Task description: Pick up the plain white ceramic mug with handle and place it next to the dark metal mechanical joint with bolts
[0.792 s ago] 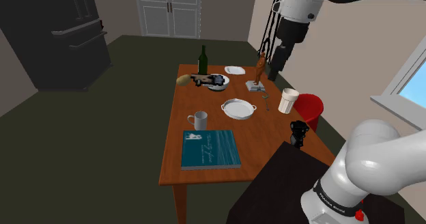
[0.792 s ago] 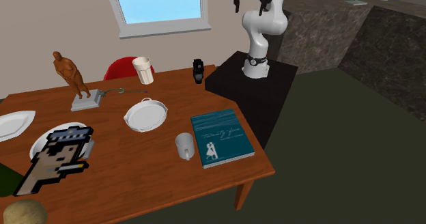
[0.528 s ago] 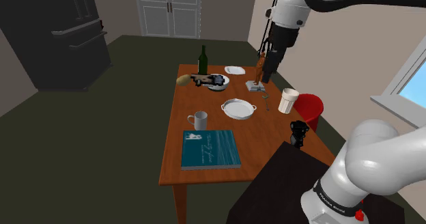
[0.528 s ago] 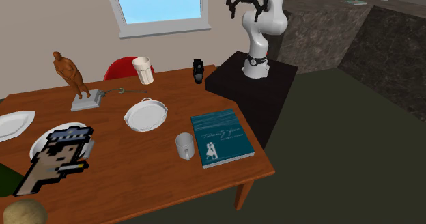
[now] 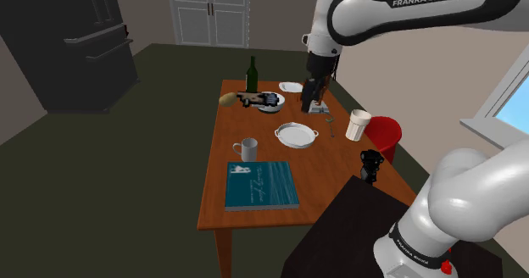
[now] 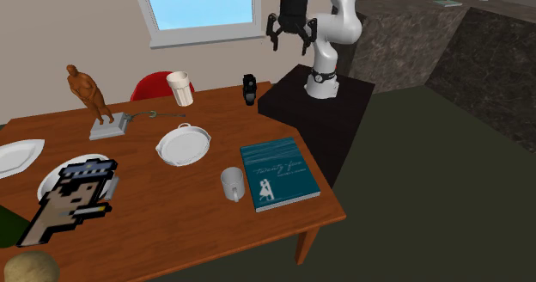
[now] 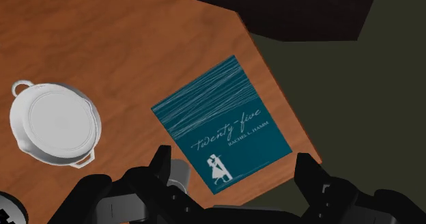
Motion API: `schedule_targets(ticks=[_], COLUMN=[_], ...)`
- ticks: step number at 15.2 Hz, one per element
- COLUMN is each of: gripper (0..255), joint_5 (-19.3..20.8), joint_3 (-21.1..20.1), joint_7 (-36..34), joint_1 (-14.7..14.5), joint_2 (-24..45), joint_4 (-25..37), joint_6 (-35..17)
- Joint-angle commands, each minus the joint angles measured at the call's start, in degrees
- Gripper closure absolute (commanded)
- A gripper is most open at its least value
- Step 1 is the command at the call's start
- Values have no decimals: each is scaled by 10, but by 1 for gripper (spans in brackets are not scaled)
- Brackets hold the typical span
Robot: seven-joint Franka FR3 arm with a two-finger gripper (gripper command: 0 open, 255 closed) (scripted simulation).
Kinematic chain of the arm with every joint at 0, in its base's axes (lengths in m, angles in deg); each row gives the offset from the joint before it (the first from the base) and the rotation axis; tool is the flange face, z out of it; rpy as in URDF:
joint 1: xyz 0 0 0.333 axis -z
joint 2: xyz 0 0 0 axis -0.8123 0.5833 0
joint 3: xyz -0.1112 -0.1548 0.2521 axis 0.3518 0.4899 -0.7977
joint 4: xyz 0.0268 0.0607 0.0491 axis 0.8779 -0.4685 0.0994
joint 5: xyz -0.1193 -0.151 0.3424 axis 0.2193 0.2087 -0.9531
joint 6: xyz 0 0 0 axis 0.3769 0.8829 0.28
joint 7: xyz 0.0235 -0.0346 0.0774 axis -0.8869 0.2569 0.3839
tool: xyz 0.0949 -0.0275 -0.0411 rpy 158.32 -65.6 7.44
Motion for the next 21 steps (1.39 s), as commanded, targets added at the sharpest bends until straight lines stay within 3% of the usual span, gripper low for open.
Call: schedule_targets(ticks=[1, 11, 21], gripper=[0, 0, 0], joint_5=[2, 2, -10], joint_3=[6, 25, 30], joint_7=[9, 50, 87], joint_1=[2, 9, 21], joint_2=[41, 255, 480], joint_4=[5, 88, 244], joint_6=[-34, -148, -200])
